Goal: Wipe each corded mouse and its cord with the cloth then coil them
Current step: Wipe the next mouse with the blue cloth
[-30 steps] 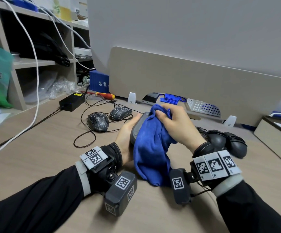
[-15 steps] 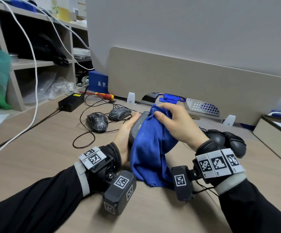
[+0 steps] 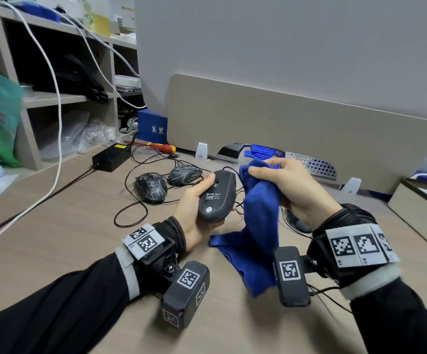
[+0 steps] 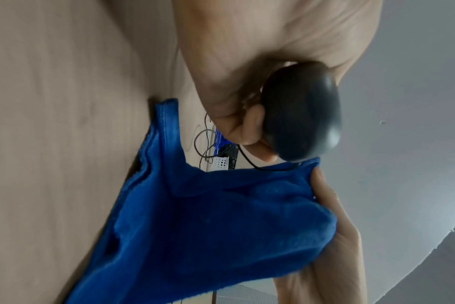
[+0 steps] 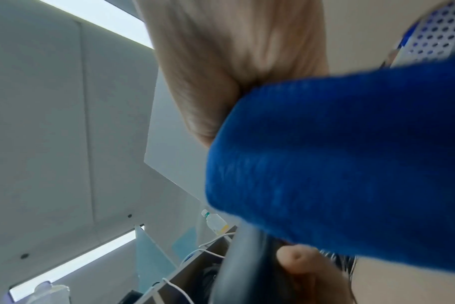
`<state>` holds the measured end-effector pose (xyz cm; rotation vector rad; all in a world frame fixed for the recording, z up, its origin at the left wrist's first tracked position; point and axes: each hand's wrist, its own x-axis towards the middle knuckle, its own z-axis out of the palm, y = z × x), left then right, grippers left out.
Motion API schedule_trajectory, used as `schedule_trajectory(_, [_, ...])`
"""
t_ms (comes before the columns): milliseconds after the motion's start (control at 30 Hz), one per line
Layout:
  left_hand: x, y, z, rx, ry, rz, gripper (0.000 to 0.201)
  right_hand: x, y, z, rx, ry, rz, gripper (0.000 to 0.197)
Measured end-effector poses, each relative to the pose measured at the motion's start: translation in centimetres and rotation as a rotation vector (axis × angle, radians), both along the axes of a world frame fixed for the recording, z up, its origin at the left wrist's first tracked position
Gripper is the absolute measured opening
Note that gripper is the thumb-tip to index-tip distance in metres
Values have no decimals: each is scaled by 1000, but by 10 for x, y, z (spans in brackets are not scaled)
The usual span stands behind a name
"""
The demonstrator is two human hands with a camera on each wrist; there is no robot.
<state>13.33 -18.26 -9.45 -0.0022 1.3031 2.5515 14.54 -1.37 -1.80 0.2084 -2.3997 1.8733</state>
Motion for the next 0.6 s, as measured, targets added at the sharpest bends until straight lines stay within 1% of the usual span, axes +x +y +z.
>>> schedule_trajectory(33, [1,1,1,6,-2,6,30,2,-1,1,-58,-32,52,13])
schedule_trajectory(67, [2,1,1,15,-10,18,29,3,-2,3,-119,-63,109,19])
schedule_trajectory(133, [2,2,3,16,-33,38,28,4,-4,4,-217,-126,184,38])
schedule_trajectory(167, [2,2,3,20,-50,46,29,4,-6,2,-196,-122,198,38])
schedule_trajectory(200, [2,2,3,28,-67,48,31,5,-7,0,-115,-87,211,32])
schedule_trajectory(233, [1,2,2,30,-81,44,34,7,-10,-2,6,-38,224,26])
schedule_trajectory(267, [2,3,2,39,-91,26,36,9,-12,-5,122,8,240,26])
schedule_trajectory(300, [2,2,2,49,-98,-6,39,9,-14,-8,218,54,255,30])
schedule_trajectory(367, [3,0,4,68,-103,-87,41,8,-17,-13,330,172,263,41])
schedule_trajectory(433, [4,-1,5,87,-77,-168,42,3,-15,-13,347,282,203,50])
schedule_trajectory(500, [7,-2,8,126,-46,-236,44,-2,-11,-12,265,325,77,54])
schedule_trajectory(533, [9,-1,9,148,-34,-263,46,-3,-8,-10,195,321,-4,50])
schedule_trajectory(600, [10,-2,8,173,-17,-276,52,-1,-3,-5,67,304,-125,32])
